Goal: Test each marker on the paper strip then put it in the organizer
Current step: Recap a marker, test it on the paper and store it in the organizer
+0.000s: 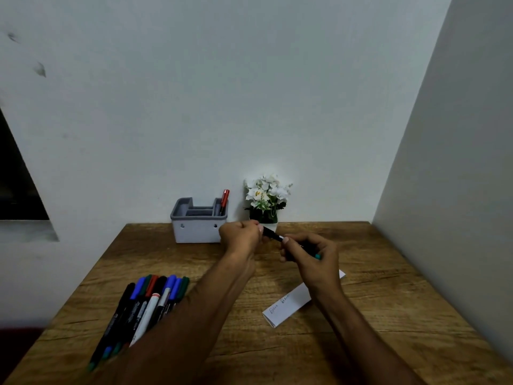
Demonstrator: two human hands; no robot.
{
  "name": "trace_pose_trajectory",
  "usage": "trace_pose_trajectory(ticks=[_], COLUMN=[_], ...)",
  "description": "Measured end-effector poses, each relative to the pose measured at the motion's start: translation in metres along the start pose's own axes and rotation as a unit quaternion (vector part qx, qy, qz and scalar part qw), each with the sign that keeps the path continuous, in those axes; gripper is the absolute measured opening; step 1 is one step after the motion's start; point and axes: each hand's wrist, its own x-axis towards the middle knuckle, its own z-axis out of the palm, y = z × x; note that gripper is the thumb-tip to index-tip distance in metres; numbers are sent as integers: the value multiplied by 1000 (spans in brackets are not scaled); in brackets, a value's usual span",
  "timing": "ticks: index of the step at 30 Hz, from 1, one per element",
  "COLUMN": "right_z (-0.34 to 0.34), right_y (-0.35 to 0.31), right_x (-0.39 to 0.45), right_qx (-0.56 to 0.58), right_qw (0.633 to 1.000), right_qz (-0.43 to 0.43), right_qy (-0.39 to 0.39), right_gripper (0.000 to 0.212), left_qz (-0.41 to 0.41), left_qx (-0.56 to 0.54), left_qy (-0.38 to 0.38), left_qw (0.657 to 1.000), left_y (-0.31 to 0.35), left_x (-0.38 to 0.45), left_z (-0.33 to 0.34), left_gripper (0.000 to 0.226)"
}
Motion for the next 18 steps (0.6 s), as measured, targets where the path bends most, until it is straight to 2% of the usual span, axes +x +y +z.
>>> trace_pose_trajectory(ticks=[3,6,10,14,18], right_z=[7,14,17,20,28], right_y=[3,6,19,31,28], right_x=[3,6,8,7,7], right_qx=[0,-34,-100,-244,-330], right_qw=[1000,999,992,956,921], right_qz=[2,-2,39,68,51], right_qy=[-7,-25,-71,-146,-202], right_gripper=[6,5,29,49,43], left_qz=[21,11,28,129,248], left_qx=[32,19,19,75,139], left_qy=[-18,-40,-29,4,14], left_qw=[999,999,999,989,959], left_y=[-1,-2,10,31,56], left_x=[2,2,7,21,34], left_z=[-2,-4,-14,-25,-35], left_gripper=[27,35,37,39,35])
